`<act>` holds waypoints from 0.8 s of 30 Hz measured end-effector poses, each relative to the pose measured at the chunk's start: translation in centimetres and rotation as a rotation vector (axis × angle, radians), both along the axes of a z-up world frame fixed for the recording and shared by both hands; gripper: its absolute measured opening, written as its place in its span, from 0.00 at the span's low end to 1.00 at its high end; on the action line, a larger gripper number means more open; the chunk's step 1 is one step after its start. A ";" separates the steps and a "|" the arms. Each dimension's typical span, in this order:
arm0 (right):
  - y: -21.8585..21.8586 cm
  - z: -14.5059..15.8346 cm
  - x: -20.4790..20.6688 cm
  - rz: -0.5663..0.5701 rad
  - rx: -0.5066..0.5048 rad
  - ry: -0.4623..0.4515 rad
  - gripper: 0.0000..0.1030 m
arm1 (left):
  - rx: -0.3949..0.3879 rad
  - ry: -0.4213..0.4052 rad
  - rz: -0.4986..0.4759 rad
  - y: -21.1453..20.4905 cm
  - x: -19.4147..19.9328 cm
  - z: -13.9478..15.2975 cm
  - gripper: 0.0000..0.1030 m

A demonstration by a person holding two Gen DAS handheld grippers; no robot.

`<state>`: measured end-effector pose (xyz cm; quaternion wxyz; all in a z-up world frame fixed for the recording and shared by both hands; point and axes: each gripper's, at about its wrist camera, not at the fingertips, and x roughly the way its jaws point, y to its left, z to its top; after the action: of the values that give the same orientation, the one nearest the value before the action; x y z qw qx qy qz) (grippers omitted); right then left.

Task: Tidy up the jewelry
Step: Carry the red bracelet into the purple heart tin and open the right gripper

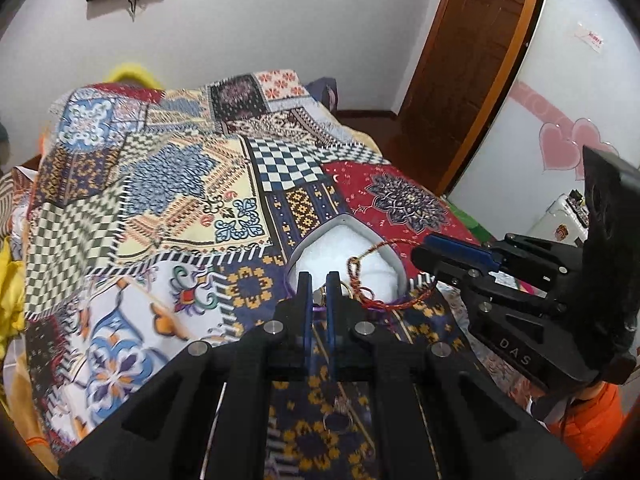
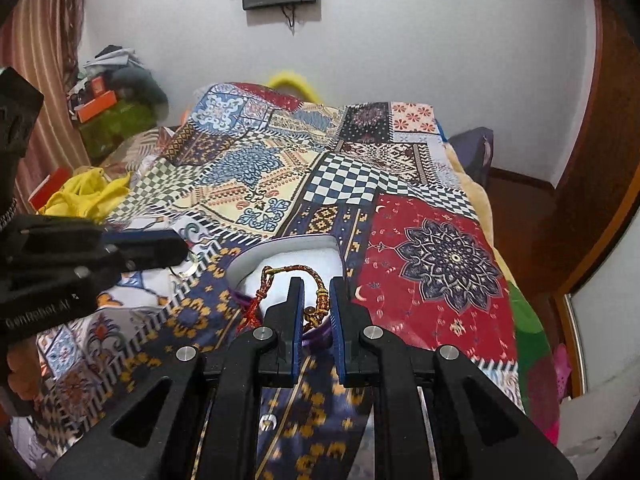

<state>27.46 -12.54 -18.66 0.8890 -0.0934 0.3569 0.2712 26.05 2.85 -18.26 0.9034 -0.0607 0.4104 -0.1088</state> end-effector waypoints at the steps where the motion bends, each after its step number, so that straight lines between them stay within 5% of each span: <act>1: 0.1 -0.1 0.4 0.003 0.004 0.006 0.11 | 0.001 0.006 -0.003 -0.1 0.6 -0.3 0.04; 14: 1.1 -1.3 2.9 0.055 -0.044 0.048 0.12 | 0.001 0.080 -0.052 -1.1 5.5 -3.2 0.04; 24: 0.5 -1.3 3.4 0.067 -0.023 0.088 0.12 | -0.003 0.091 -0.061 -1.0 5.9 -3.3 0.05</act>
<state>30.84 -12.01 -19.96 0.8616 -0.1035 0.3955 0.3008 31.90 1.81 -21.52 0.8799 -0.0542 0.4527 -0.1341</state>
